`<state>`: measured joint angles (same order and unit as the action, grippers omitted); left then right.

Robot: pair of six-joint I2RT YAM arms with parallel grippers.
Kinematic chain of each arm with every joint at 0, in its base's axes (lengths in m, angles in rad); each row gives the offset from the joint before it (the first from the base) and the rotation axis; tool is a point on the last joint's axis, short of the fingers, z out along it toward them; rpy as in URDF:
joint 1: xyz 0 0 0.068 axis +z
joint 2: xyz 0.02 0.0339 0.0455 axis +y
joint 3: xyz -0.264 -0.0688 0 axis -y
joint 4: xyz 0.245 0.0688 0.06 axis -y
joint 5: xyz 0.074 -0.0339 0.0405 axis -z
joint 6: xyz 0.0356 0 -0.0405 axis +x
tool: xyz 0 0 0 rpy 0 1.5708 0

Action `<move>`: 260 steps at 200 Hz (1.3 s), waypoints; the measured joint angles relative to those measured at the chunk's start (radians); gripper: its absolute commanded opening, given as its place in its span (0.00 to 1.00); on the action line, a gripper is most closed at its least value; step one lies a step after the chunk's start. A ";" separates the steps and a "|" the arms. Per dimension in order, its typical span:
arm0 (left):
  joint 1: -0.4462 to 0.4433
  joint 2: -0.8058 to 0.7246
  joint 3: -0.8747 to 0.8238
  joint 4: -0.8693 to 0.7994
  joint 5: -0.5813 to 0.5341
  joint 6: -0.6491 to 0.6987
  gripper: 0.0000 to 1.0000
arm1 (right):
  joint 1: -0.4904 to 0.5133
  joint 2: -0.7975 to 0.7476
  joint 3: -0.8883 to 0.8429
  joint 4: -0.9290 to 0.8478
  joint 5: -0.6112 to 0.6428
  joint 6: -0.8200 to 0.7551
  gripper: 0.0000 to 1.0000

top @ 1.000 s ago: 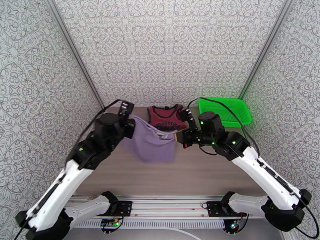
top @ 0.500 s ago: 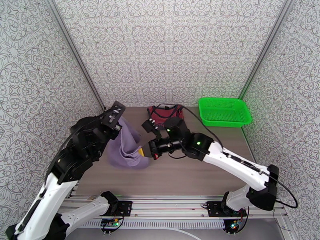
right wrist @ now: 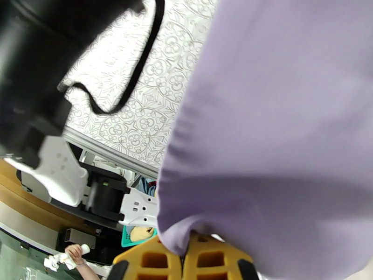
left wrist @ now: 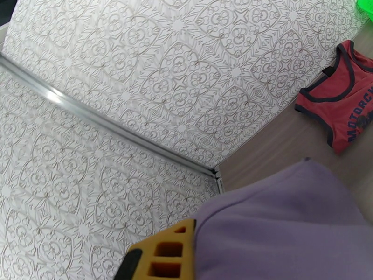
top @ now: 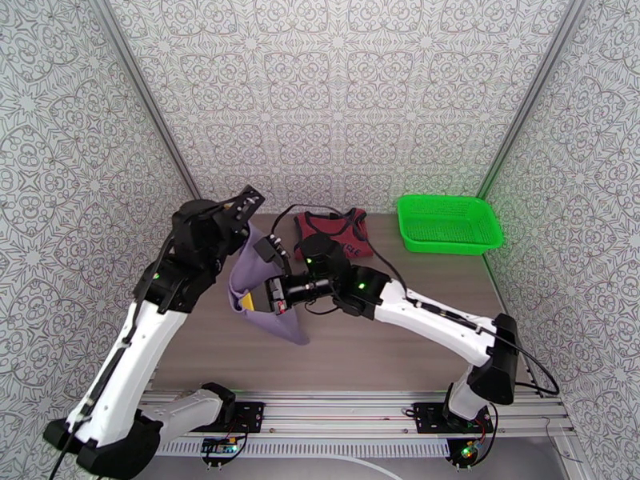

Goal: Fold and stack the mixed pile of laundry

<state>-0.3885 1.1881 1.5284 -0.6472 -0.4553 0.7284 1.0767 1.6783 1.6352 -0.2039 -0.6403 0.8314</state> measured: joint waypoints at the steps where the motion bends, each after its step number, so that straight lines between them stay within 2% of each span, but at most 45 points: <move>1: 0.000 0.003 0.000 0.001 0.002 0.001 0.00 | 0.000 0.000 -0.001 0.002 0.000 0.000 0.00; 41: -0.015 0.142 0.017 0.018 0.100 0.007 0.00 | 0.002 -0.033 -0.045 -0.001 0.048 0.006 0.00; 78: -0.121 0.291 0.073 0.025 0.143 0.014 0.00 | -0.007 -0.180 -0.175 -0.043 0.176 -0.002 0.00; 141: -0.328 0.623 0.238 0.057 0.168 0.016 0.00 | -0.038 -0.516 -0.533 -0.218 0.566 -0.001 0.00; 176: -0.433 0.857 0.400 0.060 0.176 0.009 0.00 | -0.045 -0.644 -0.760 -0.357 0.779 0.070 0.00; 194: -0.477 0.994 0.540 0.050 0.187 0.009 0.00 | -0.050 -0.716 -0.847 -0.424 0.876 0.124 0.00; 225: -0.524 1.146 0.687 0.045 0.193 0.002 0.00 | -0.064 -0.802 -0.885 -0.478 0.951 0.167 0.00; 242: -0.526 1.147 0.687 0.032 0.193 -0.021 0.00 | -0.066 -0.794 -0.855 -0.489 0.951 0.141 0.00; 260: -0.509 1.072 0.608 0.053 0.193 -0.058 0.00 | -0.067 -0.721 -0.750 -0.506 0.915 0.072 0.00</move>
<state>-0.8970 2.2601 2.1365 -0.5938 -0.2619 0.6704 1.0100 0.9573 0.8852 -0.7097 0.2749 0.9035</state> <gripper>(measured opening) 0.063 0.045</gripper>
